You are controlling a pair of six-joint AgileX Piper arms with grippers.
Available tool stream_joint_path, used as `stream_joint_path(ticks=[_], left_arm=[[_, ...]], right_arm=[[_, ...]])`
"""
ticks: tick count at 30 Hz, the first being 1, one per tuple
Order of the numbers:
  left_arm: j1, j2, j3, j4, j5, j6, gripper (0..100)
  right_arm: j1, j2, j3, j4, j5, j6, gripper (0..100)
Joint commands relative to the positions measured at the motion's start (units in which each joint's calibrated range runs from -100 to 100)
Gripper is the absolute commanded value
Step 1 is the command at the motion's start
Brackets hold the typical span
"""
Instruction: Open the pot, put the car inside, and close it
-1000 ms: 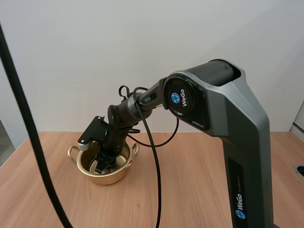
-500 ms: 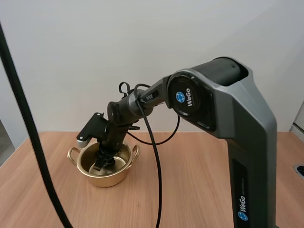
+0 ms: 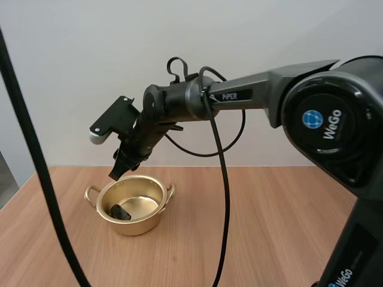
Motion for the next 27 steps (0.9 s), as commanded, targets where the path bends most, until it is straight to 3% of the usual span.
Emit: stream_joint_path(ticks=[1,2,7,17,23,27], left_arm=[[-0.03,0.0,0.0,0.3,0.2,0.1,0],[-0.03,0.0,0.0,0.4,0.2,0.1,0],[-0.03,0.0,0.1,0.5,4.5,0.1,0],[-0.03,2.0,0.1,0.5,10.0,0.1,0],[-0.03,2.2,3.5,0.7,6.8,-1.0,0],[-0.03,2.0,7.5,1.4,6.8,-1.5,0]], right_arm=[[-0.7,-5.0,-0.1,-0.3,1.4,0.1,14],[-1.2,-6.8,-0.1,-0.7,2.5,0.1,0],[-5.7,-14.2,-0.1,-1.4,7.9,0.3,0],[-19.1,-20.2,-0.1,-0.9,13.3,0.7,0],[-28.5,-24.1,2.0,9.8,8.3,0.6,0],[-31.9,-28.4,6.5,12.7,-1.8,0.6,0]])
